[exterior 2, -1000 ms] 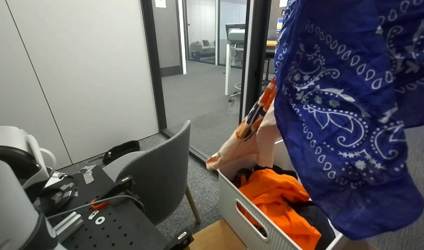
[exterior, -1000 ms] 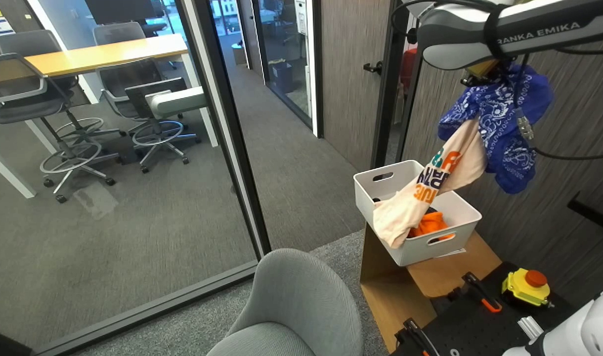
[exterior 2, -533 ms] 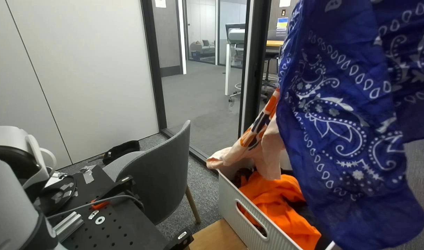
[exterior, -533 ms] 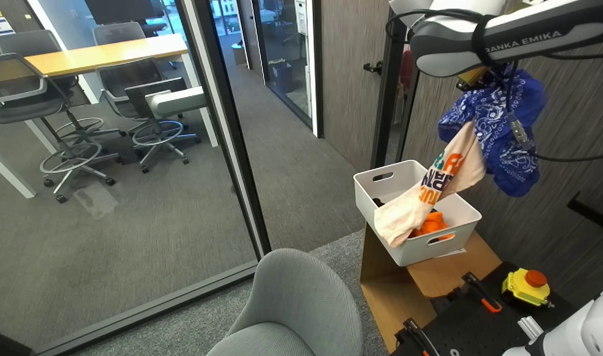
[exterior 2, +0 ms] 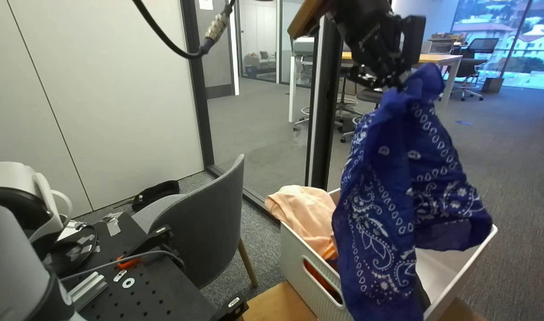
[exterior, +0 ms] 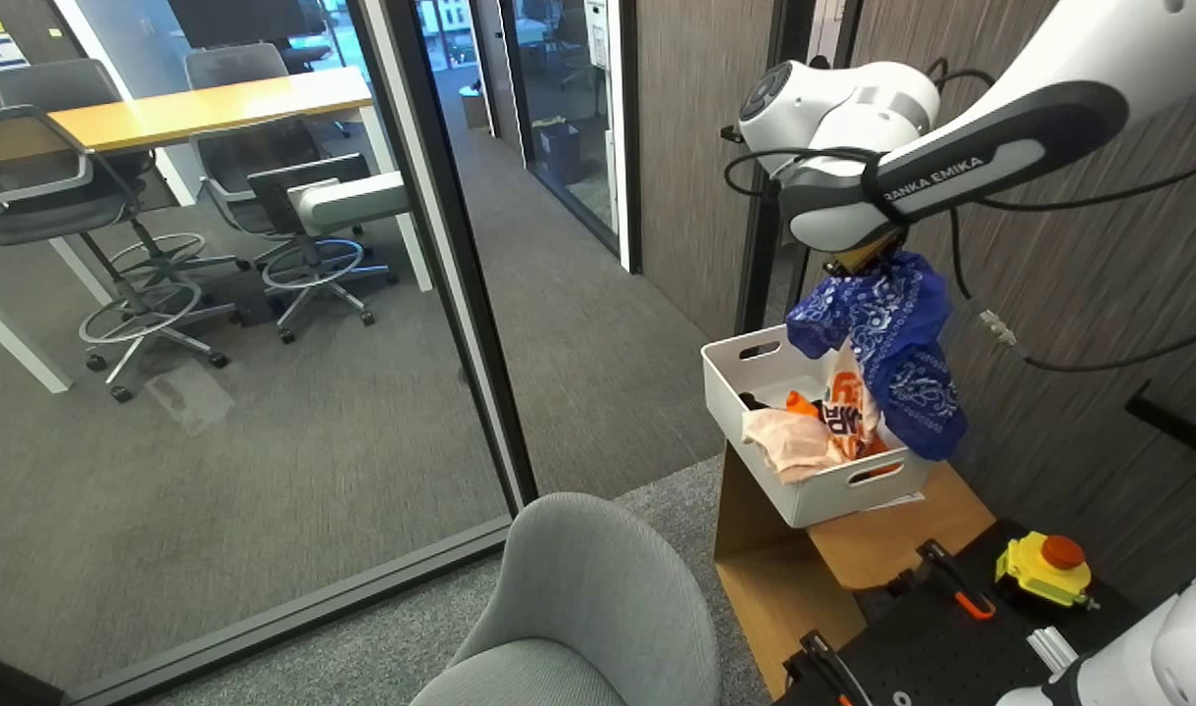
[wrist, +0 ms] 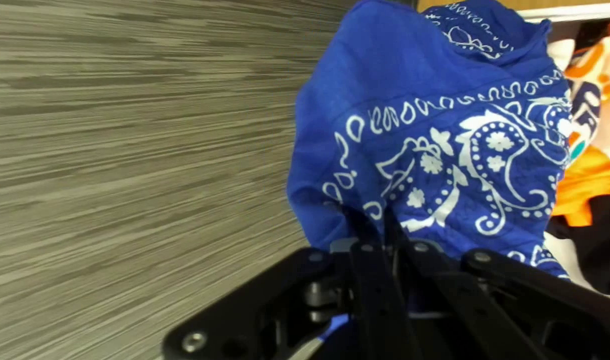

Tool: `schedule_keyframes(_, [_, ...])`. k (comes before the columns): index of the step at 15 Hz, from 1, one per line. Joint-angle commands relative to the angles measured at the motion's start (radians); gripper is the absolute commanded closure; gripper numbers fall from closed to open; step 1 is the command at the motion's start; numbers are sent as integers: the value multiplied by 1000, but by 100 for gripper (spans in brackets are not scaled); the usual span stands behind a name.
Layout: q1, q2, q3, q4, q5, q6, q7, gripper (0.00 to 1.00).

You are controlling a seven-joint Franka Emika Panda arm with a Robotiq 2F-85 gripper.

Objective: Put the blue cloth and the shirt into the basket.

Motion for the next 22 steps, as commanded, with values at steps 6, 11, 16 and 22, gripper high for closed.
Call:
schedule_keyframes(6, [-18, 343, -32, 73, 269, 304, -137, 94])
schedule_keyframes(11, [-12, 487, -33, 146, 404, 338, -280, 94])
schedule_keyframes(16, [-16, 558, -23, 196, 509, 319, -388, 94])
schedule_keyframes(22, [-14, 574, -4, 207, 637, 258, -452, 51])
